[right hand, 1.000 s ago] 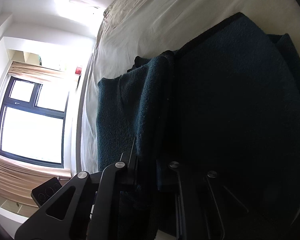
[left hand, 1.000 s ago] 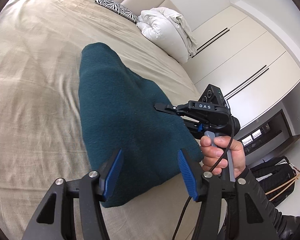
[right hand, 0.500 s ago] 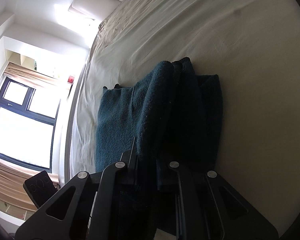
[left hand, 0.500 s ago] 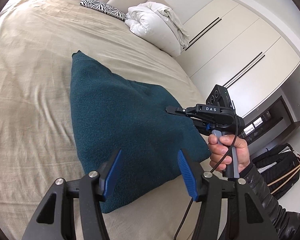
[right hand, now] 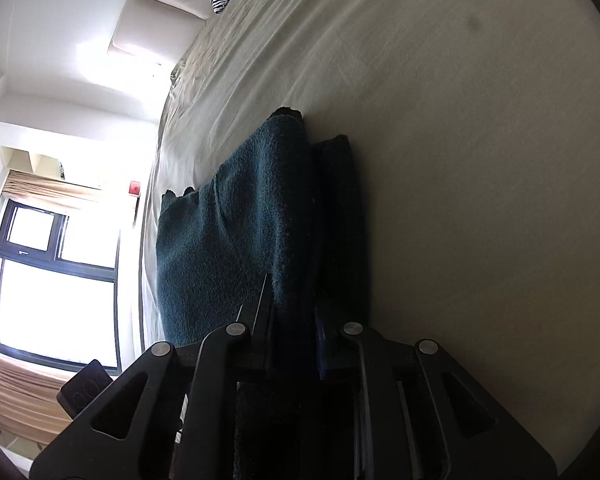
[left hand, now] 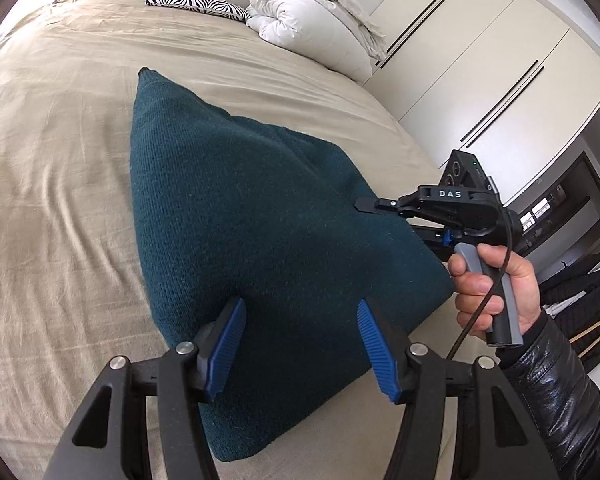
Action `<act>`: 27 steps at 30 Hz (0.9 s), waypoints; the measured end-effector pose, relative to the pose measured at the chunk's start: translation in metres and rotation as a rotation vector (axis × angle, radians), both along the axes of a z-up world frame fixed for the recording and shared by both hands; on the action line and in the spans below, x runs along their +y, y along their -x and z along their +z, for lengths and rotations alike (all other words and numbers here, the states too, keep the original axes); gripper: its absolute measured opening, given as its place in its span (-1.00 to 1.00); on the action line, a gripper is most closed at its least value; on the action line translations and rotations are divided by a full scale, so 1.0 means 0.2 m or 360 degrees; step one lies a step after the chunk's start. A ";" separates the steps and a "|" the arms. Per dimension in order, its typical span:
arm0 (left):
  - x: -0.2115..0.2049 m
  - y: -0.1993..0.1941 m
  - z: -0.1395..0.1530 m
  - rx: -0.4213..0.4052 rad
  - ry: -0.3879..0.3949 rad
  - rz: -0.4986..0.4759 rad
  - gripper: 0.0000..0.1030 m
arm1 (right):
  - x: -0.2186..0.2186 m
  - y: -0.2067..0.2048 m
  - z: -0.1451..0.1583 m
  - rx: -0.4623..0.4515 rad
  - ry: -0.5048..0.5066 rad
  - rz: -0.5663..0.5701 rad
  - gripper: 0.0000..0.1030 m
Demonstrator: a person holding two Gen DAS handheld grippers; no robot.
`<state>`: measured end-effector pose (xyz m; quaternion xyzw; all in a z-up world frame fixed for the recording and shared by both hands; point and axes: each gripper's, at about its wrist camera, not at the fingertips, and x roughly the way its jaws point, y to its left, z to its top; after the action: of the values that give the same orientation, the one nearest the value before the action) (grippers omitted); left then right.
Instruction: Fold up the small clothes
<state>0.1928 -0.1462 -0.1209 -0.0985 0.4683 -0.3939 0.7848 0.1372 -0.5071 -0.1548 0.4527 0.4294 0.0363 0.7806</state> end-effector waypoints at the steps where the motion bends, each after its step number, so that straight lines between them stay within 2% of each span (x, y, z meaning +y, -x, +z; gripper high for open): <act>1: 0.01 0.00 0.00 0.0005 0.0003 0.0004 0.19 | -0.01 0.03 0.01 0.0010 -0.0011 -0.0018 -0.65; 4: 0.00 0.00 0.00 0.0007 0.0003 0.0006 0.19 | 0.00 0.16 0.04 -0.0018 -0.0092 -0.0027 -0.44; 5: 0.00 0.01 0.00 0.0001 -0.0005 0.0003 0.20 | 0.01 0.20 0.05 -0.0041 -0.0119 -0.0025 -0.23; 6: -0.01 0.01 0.00 -0.0006 -0.0015 -0.0002 0.21 | 0.03 0.22 0.05 -0.0048 -0.0128 -0.0015 -0.11; 10: -0.05 0.03 -0.01 -0.0007 -0.0042 -0.0005 0.26 | 0.13 0.27 0.05 -0.0015 -0.0014 0.0092 -0.12; 11: -0.05 0.03 -0.01 -0.0006 -0.0046 -0.0005 0.27 | 0.15 0.27 0.05 0.0007 0.0042 0.0105 -0.33; 12: -0.05 0.03 0.00 -0.0003 -0.0046 -0.0007 0.27 | 0.16 0.27 0.04 0.0039 0.0089 0.0089 -0.70; 13: -0.05 0.03 0.00 0.0002 -0.0047 -0.0010 0.27 | 0.14 0.29 0.02 0.0052 0.0059 0.0061 -0.78; 15: -0.05 0.03 0.00 0.0005 -0.0050 -0.0013 0.27 | 0.12 0.32 0.00 0.0038 -0.0008 0.0018 -0.83; 21: -0.08 0.03 0.00 -0.0011 -0.0082 -0.0031 0.27 | 0.16 0.38 0.03 0.0017 0.0021 -0.0001 -0.84; 24: -0.11 0.03 -0.03 -0.0013 -0.0114 -0.0053 0.27 | 0.14 0.36 -0.06 0.0015 -0.0003 -0.0007 -0.86; 27: -0.11 0.03 -0.06 -0.0015 -0.0109 -0.0063 0.27 | 0.09 0.39 -0.15 -0.0096 -0.0129 -0.0035 -0.90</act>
<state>0.1864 -0.1682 -0.1320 -0.0603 0.4796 -0.3935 0.7820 0.0589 -0.4897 -0.1854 0.4874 0.3988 0.0587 0.7746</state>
